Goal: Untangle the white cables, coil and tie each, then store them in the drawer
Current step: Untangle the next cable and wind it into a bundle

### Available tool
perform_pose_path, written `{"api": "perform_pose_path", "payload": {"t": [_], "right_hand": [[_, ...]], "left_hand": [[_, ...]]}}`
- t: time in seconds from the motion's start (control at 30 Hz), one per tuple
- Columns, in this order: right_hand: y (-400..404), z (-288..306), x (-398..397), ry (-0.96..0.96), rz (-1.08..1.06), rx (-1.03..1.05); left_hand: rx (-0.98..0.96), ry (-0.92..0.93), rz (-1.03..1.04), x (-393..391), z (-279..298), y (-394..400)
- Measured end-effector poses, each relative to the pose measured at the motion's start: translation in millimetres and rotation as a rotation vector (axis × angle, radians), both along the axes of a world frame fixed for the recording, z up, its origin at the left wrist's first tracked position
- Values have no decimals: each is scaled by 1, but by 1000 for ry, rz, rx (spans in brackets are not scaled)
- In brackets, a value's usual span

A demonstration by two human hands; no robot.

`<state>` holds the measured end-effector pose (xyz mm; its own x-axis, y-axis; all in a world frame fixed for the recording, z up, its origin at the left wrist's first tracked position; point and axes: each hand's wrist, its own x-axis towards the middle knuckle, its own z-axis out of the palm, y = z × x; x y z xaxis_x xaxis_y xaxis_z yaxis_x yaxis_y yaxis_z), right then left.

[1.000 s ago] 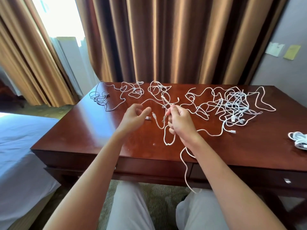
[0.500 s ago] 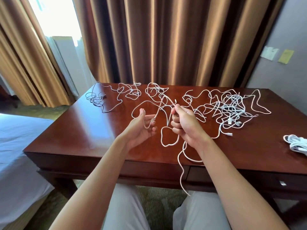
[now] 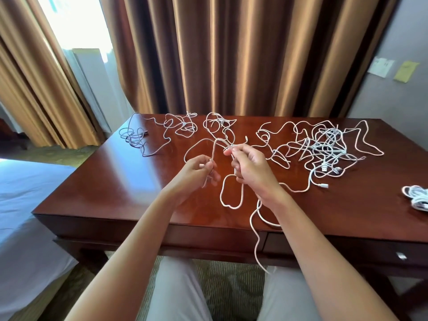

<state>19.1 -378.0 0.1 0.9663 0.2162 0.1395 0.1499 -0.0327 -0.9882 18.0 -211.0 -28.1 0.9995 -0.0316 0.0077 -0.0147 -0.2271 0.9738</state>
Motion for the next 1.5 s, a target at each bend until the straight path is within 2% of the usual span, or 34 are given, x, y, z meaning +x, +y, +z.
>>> {"api": "perform_pose_path", "payload": {"t": [0.2,0.27,0.33,0.43,0.57,0.7,0.77,0.9,0.97,1.03,1.2,1.3,1.37,1.43,1.5], "right_hand": [[1,0,-12,44,33,64],[1,-1,-14,56,15,-17],[3,0,-15,-24,-6,-146],[9,-3,-14,-154,-45,-215],[17,-10,-20,-144,-146,-214],[15,-21,-21,-227,-184,-255],[16,-27,-22,-258,-172,-185],[25,-32,-33,-237,-187,168],[32,-32,-39,-231,-201,214],[36,-33,-41,-228,-193,200],[33,-37,-43,-257,-140,148],[29,-37,-47,-241,-117,139],[22,-37,-48,-200,-90,116],[14,-36,-48,-185,-77,45],[8,-36,-44,-190,-93,-53]], "left_hand": [[-56,-178,131,2,-2,7],[-104,-193,120,-1,1,8],[-113,-208,104,-4,6,6],[-195,-210,64,-8,12,3],[-392,-177,-7,-14,16,1],[-566,-80,-41,-21,21,2],[-680,-39,-22,-23,23,0],[-1035,115,32,-24,25,-13],[-1238,237,47,-28,24,-23],[-1311,294,35,-32,21,-33],[-1122,377,11,-54,17,-54],[-1093,328,49,-62,6,-60],[-977,274,38,-69,-2,-60],[-700,184,90,-77,-7,-55],[-230,-18,229,-79,-8,-44]]}}
